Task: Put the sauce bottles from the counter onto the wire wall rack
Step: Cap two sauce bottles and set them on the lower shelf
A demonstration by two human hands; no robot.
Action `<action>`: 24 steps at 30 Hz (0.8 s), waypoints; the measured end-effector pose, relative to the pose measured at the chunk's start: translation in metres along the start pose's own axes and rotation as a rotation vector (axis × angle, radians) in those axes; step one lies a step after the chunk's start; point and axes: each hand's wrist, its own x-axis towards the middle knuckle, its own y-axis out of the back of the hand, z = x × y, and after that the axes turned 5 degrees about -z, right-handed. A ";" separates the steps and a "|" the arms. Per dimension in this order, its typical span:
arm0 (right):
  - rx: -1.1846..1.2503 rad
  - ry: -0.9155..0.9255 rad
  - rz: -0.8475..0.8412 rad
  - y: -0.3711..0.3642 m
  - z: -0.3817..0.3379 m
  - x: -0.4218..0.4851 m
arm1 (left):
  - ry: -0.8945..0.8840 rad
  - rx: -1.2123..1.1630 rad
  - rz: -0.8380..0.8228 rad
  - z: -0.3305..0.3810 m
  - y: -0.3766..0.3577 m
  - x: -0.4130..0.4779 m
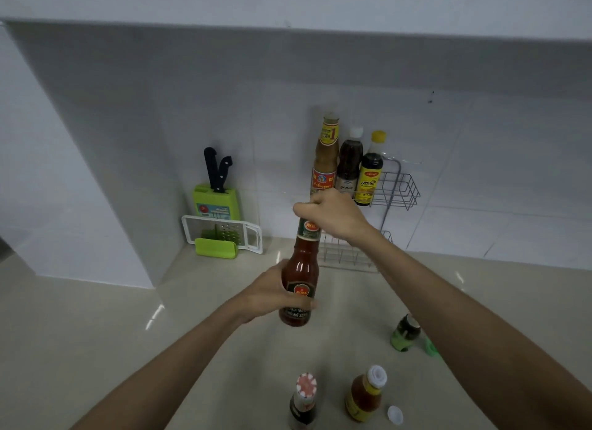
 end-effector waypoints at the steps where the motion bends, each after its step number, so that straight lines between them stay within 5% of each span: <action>1: 0.067 -0.016 0.026 0.003 0.002 0.002 | 0.004 0.006 0.012 -0.002 -0.001 0.003; 8: 0.299 -0.190 -0.218 -0.010 0.050 -0.008 | 0.048 0.048 0.134 -0.013 -0.006 0.047; 13: 0.389 -0.219 0.071 -0.020 0.096 0.014 | 0.135 0.129 -0.080 -0.014 0.008 0.091; 18: 0.254 -0.139 0.388 -0.037 0.134 0.035 | 0.283 0.069 0.040 -0.026 0.025 0.131; 24: 0.306 -0.027 0.387 -0.062 0.149 0.062 | 0.291 -0.015 0.068 -0.029 0.023 0.175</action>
